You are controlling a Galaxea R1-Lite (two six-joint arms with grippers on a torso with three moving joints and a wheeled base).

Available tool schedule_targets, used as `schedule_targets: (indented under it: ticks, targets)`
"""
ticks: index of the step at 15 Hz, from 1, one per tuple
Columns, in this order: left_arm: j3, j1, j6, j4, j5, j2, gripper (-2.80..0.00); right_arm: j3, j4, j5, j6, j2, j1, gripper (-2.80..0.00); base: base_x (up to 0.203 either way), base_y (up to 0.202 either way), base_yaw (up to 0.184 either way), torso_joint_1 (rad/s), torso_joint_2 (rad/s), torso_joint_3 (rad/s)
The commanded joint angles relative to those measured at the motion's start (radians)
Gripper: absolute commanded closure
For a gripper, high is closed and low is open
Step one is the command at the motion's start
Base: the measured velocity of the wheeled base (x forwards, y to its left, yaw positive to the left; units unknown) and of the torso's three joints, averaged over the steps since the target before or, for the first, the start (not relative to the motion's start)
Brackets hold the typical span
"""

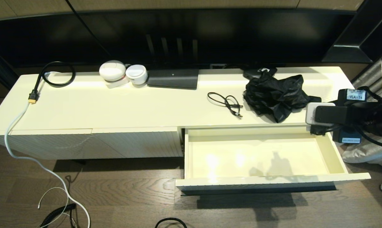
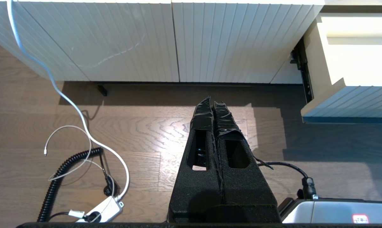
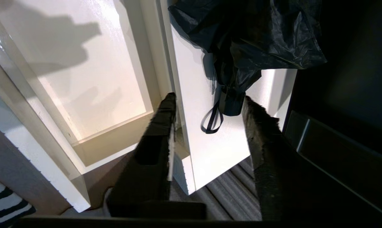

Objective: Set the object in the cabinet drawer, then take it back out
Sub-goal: Put the umbrella in the drawer

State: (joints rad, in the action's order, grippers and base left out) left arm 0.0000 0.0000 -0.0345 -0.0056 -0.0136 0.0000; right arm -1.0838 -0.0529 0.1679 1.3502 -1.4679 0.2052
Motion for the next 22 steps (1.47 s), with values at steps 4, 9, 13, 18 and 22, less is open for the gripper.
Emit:
schedule_targets:
  ticks: [4, 9, 13, 18, 22]
  targets:
    - [0.0, 0.001, -0.001, -0.001, 0.0, 0.0, 0.0, -0.082, 0.004, -0.001, 0.009, -0.1, 0.0, -2.8, 0.0, 0.0, 0.0, 0.0, 0.0, 0.0]
    - [0.0, 0.001, -0.001, -0.001, 0.0, 0.0, 0.0, -0.105, 0.169, -0.016, 0.009, -0.228, 0.0, -2.8, 0.0, 0.0, 0.0, 0.0, 0.0, 0.0]
    - [0.002, 0.001, -0.001, -0.001, -0.001, 0.0, 0.0, -0.187, 0.213, -0.01, 0.006, -0.323, -0.013, -2.8, 0.0, 0.0, 0.0, 0.0, 0.0, 0.0]
    - [0.0, 0.002, -0.001, -0.001, 0.0, 0.0, 0.0, -0.285, 0.215, -0.01, 0.006, -0.4, -0.031, -2.8, 0.0, 0.0, 0.0, 0.0, 0.0, 0.0]
    - [0.0, 0.0, -0.001, -0.001, 0.0, 0.0, 0.0, -0.351, 0.215, -0.008, 0.006, -0.444, -0.038, -2.8, 0.0, 0.0, 0.0, 0.0, 0.0, 0.0]
